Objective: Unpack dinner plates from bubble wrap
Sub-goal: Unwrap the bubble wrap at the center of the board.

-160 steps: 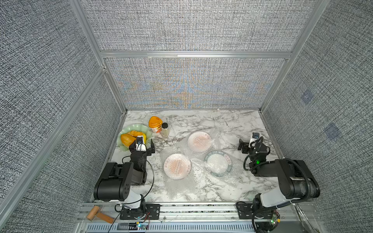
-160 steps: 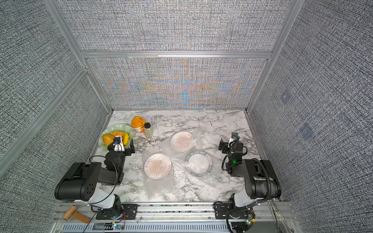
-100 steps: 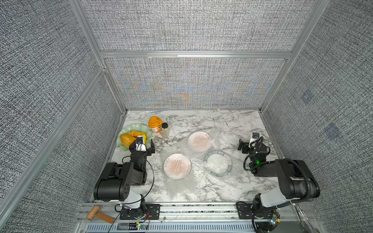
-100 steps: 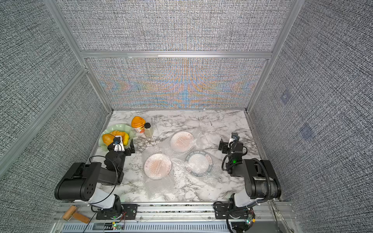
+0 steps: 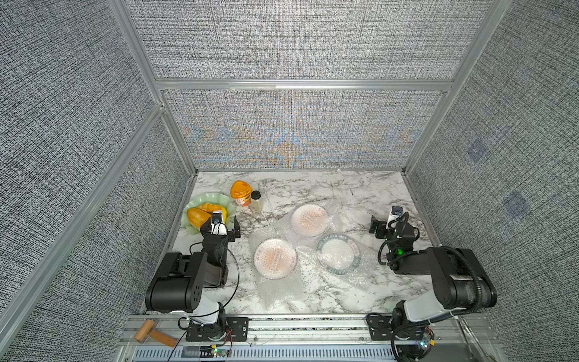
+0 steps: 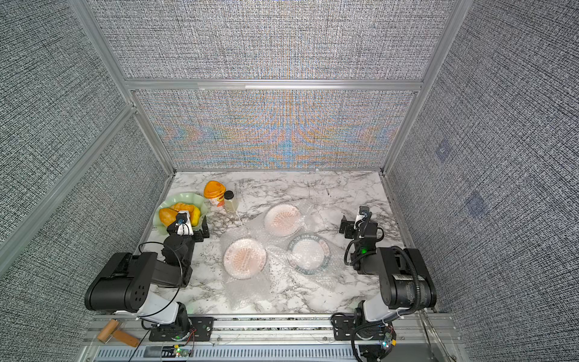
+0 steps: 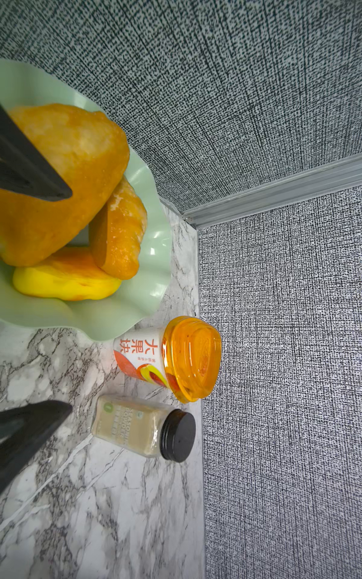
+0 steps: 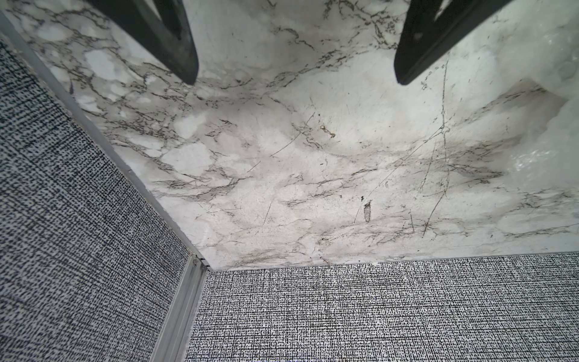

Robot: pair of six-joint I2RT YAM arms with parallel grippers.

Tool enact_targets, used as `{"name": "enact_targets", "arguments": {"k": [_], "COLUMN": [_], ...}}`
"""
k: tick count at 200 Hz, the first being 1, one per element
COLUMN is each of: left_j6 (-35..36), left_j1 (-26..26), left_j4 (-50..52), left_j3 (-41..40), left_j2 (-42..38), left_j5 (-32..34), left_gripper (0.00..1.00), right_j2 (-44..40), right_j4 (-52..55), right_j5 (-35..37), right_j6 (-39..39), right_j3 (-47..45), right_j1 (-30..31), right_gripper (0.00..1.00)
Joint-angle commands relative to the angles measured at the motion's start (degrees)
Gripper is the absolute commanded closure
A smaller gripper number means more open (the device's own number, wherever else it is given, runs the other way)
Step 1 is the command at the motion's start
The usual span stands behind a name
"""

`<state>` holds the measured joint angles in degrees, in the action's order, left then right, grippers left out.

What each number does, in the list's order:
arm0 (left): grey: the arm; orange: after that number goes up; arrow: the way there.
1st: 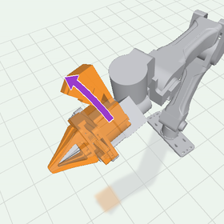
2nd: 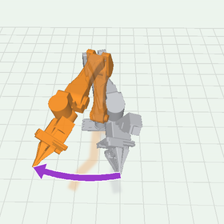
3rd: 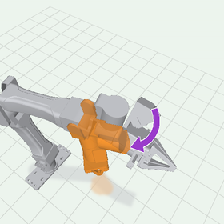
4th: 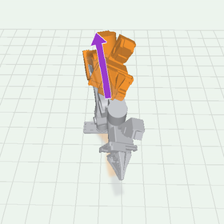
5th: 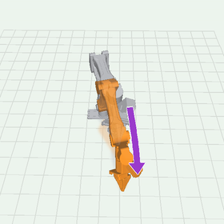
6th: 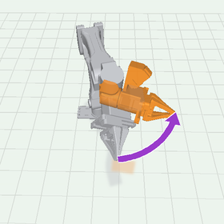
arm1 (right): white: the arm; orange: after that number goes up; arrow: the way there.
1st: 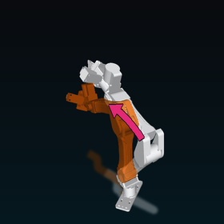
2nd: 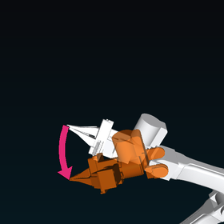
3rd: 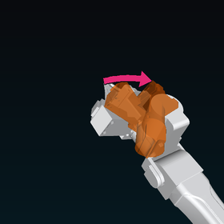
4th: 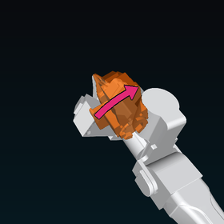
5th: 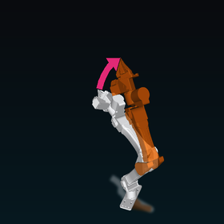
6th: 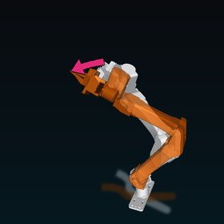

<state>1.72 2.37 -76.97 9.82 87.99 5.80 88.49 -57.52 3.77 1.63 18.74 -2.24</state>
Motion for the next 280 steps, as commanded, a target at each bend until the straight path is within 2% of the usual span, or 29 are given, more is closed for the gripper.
{"name": "enact_targets", "arguments": {"k": [1,17,25,36,56,67,81,90,108,126,135,140,151,155,170,183,192,230,253,280], "left_j6": [0.3,0.5,0.0,-0.8,0.1,-6.7,-21.0,-25.5,-31.3,-38.9,-41.3,-41.7,-42.0,-42.4,-43.1,-42.6,-42.4,-41.5,-46.4,-48.8], "left_j1": [-0.1,-0.1,0.2,0.4,0.6,0.7,0.8,0.8,0.7,0.5,0.5,0.5,0.5,0.5,0.5,0.5,0.5,0.6,4.9,7.0], "left_j4": [-0.2,-0.3,-0.1,5.9,19.3,28.3,42.7,50.0,55.4,66.5,73.7,77.4,83.1,84.1,84.9,83.2,83.8,90.4,91.4,90.9], "left_j3": [0.1,-0.2,-0.1,1.0,4.9,7.9,13.6,16.9,20.1,24.0,26.1,26.9,27.5,27.2,24.8,22.1,20.5,12.7,10.8,9.3], "left_j2": [0.0,-0.3,-1.6,-6.1,-15.2,-19.5,-23.3,-24.0,-23.4,-23.2,-24.0,-24.6,-26.2,-26.8,-30.1,-33.6,-36.5,-46.9,-47.2,-44.6], "left_j5": [-0.4,-0.4,2.9,6.1,4.6,8.8,11.7,7.8,-3.5,-13.2,-17.3,-18.7,-20.7,-21.4,-24.7,-28.9,-30.2,-33.5,-31.9,-30.6], "left_gripper": [0.01,0.01,0.01,0.01,0.01,0.01,0.01,0.01,0.01,0.01,0.01,0.01,0.01,0.01,0.01,0.01,0.01,0.04,0.10,0.10], "right_j2": [0.1,0.0,-1.0,-6.2,-18.1,-22.7,-26.2,-27.2,-27.1,-25.1,-23.6,-22.7,-20.3,-19.7,-20.1,-22.4,-23.8,-30.4,-32.8,-30.1], "right_j4": [-1.0,-1.0,-1.4,2.3,14.3,18.7,26.2,32.6,46.4,53.9,56.7,57.4,50.8,48.0,42.3,43.3,48.5,64.8,68.3,68.4], "right_j5": [0.0,-0.3,0.8,4.7,5.0,5.2,4.8,5.1,4.9,-0.7,-2.9,-7.2,-27.2,-32.2,-37.6,-37.4,-36.1,-27.2,-23.9,-21.4], "right_j6": [0.1,0.6,1.3,2.5,3.6,7.3,13.4,19.2,28.1,31.8,37.0,39.6,42.2,43.5,46.7,45.8,42.9,33.5,32.1,32.9], "right_j3": [0.0,-0.1,-0.5,-1.1,0.7,2.4,5.8,8.7,16.0,20.6,21.5,21.9,20.8,20.2,17.9,17.2,18.7,21.1,19.9,20.2], "right_j1": [0.0,-0.3,-0.5,-0.5,-0.2,-0.1,0.0,0.0,-1.3,-4.4,-7.1,-9.9,-15.8,-16.8,-16.8,-14.9,-12.7,2.6,13.5,28.3], "right_gripper": [0.01,0.01,0.01,0.01,0.01,0.01,0.01,0.01,0.01,0.01,0.01,0.01,0.01,0.01,0.01,0.01,0.01,0.01,0.01,0.01]}}
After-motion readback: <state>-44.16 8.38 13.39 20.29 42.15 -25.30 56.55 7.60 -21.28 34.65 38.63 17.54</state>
